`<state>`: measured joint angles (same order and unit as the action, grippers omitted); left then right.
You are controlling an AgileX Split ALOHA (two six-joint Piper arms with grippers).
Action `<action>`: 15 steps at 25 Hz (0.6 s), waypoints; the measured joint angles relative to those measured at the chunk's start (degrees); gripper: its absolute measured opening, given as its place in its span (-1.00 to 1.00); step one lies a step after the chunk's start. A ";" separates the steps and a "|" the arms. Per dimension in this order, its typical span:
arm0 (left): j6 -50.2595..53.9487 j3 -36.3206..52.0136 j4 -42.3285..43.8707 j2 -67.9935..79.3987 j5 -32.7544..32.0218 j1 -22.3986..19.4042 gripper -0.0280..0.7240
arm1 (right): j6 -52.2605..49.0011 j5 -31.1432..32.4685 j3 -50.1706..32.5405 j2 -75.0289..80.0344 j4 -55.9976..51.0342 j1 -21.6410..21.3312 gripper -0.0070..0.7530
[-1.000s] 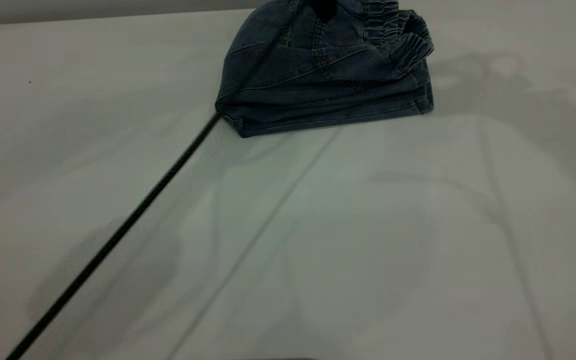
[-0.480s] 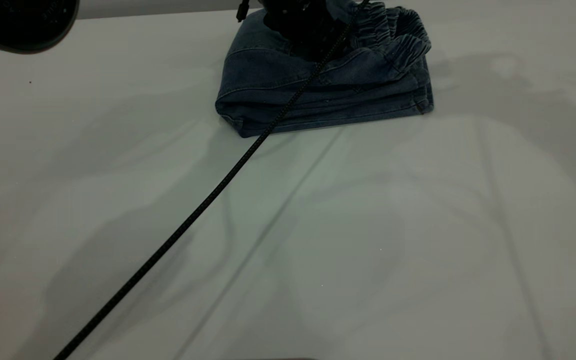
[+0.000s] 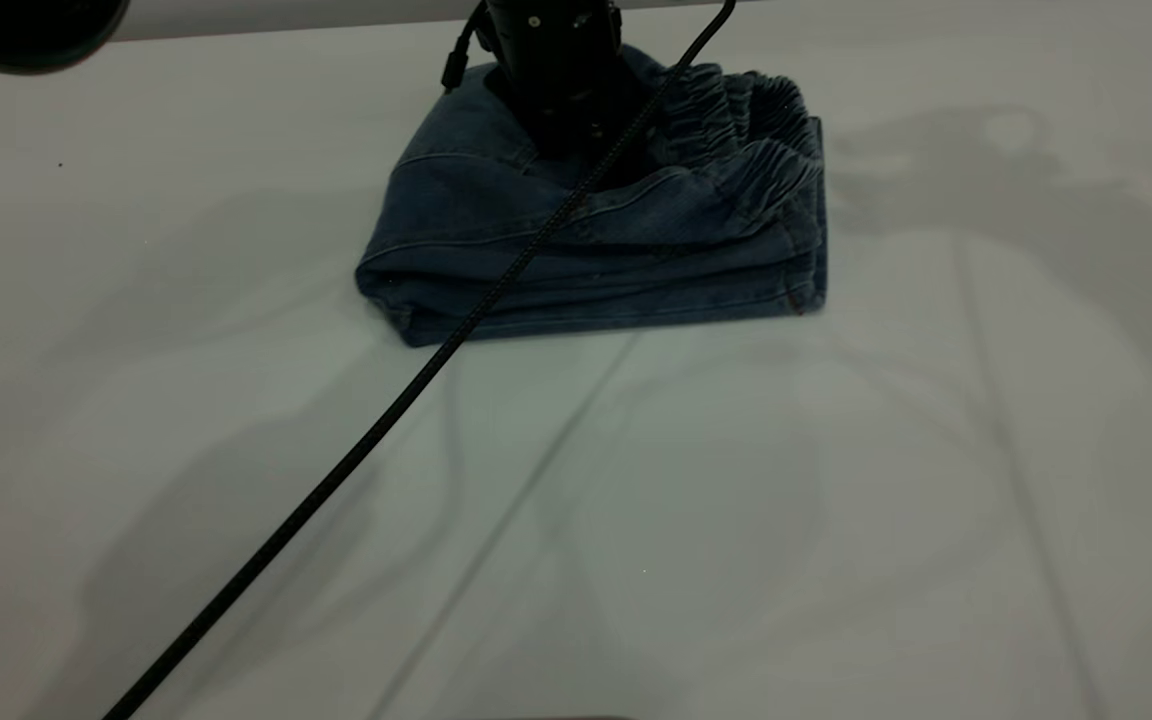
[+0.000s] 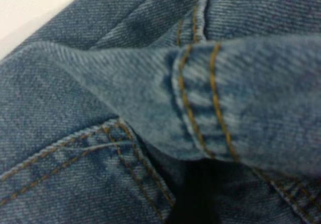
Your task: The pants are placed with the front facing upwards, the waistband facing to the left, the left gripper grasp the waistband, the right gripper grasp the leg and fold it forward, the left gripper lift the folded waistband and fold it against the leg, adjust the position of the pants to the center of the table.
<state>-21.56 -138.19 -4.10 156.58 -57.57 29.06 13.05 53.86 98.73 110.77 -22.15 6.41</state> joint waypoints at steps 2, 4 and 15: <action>1.08 0.05 0.89 -0.49 -1.53 0.00 0.54 | 0.00 0.00 0.00 0.00 0.00 0.00 0.29; 3.31 -0.07 1.40 -1.22 -2.96 0.00 0.54 | 0.00 0.00 0.07 0.00 0.00 0.00 0.29; 15.91 -15.34 5.56 -4.35 -9.59 0.04 0.54 | 0.00 2.81 3.40 -7.43 -0.48 0.00 0.29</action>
<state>-5.65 -153.54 1.46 152.23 -67.16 29.10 13.05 56.67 102.13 103.34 -22.63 6.41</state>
